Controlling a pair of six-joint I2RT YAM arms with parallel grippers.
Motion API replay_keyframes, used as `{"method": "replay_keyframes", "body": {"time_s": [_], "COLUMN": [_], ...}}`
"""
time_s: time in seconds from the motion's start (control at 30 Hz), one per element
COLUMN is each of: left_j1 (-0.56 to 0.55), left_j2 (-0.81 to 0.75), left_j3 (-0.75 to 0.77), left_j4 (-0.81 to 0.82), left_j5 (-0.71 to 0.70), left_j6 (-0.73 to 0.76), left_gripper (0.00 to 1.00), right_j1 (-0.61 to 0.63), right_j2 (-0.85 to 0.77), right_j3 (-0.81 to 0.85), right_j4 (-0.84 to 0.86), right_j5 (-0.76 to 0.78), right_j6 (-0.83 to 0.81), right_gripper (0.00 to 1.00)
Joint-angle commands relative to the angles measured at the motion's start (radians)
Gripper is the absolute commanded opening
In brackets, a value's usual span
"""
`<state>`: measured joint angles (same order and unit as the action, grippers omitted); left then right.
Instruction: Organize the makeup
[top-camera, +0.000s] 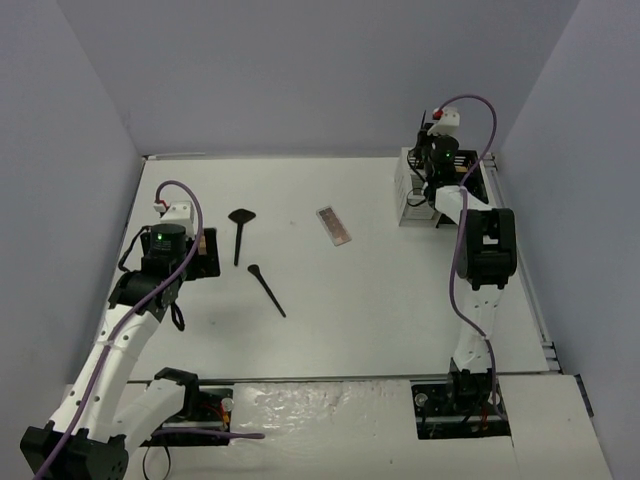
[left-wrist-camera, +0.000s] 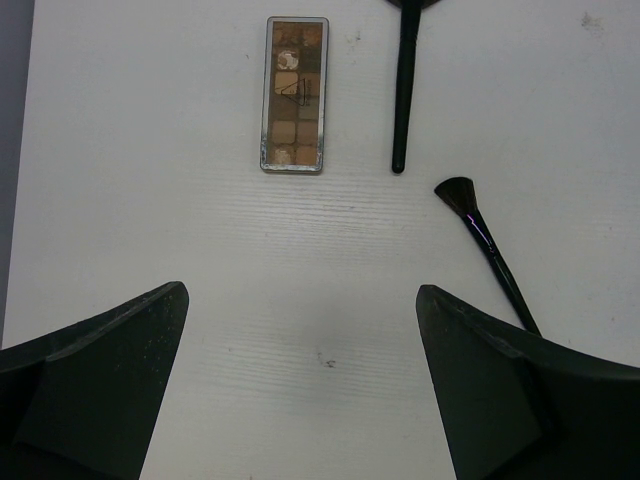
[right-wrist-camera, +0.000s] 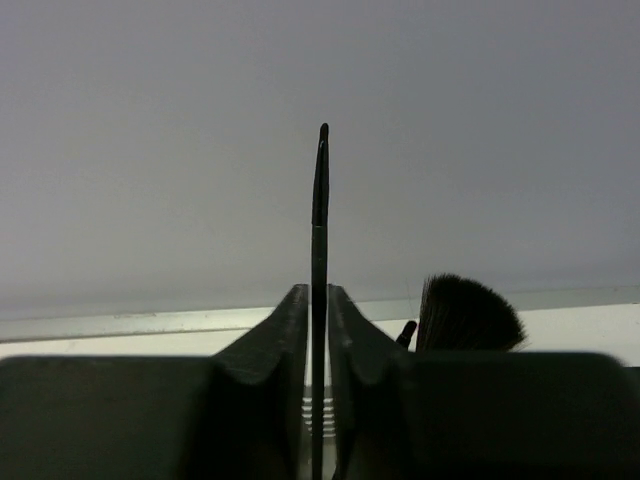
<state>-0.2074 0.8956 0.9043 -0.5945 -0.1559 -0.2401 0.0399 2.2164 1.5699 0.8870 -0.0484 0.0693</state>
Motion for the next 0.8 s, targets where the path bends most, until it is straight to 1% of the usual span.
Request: {"method": "replay_keyframes", "body": {"time_s": [0.0,0.03,0.1,0.23,0.33,0.43,0.53,0.63,0.7,0.77], "left_j1": [0.012,0.014,0.014,0.014,0.014,0.013,0.016,0.016,0.016,0.016], "left_j2": [-0.023,-0.028,-0.035,-0.047,-0.061,-0.077,-0.084,-0.089,-0.090,-0.096], "left_j3": [0.031,0.031,0.030,0.031,0.030,0.028,0.027,0.027,0.027,0.027], "left_j4": [0.039,0.039,0.042,0.041,0.041,0.042,0.041,0.041,0.041,0.040], "left_j5": [0.004,0.004,0.007,0.007,0.003,-0.006,-0.016,-0.017,-0.020,-0.025], "left_j6": [-0.007,-0.007,-0.008,-0.010,-0.010,-0.008,-0.011,-0.011,-0.012,-0.013], "left_gripper": [0.97,0.97,0.97,0.97,0.97,0.97,0.97,0.97,0.97,0.97], "right_j1": [0.001,0.003,0.011,0.046,0.100,0.176,0.281,0.391,0.448,0.533], "right_j2": [-0.125,-0.141,-0.198,-0.302,-0.400,-0.479,-0.521,-0.558,-0.564,-0.554], "right_j3": [-0.083,-0.106,-0.119,-0.115,-0.083,-0.008,0.011,-0.036,-0.075,-0.104], "right_j4": [0.106,0.101,0.075,-0.065,-0.228,-0.519,-0.695,-0.825,-0.886,-0.928], "right_j5": [-0.025,-0.028,-0.031,-0.012,0.021,0.045,0.079,0.065,0.071,0.081], "right_j6": [-0.006,-0.011,-0.030,-0.088,-0.136,-0.141,-0.114,-0.070,-0.023,0.004], "right_gripper": [0.30,0.37,0.45,0.57,0.59,0.59,0.60,0.64,0.68,0.70]}}
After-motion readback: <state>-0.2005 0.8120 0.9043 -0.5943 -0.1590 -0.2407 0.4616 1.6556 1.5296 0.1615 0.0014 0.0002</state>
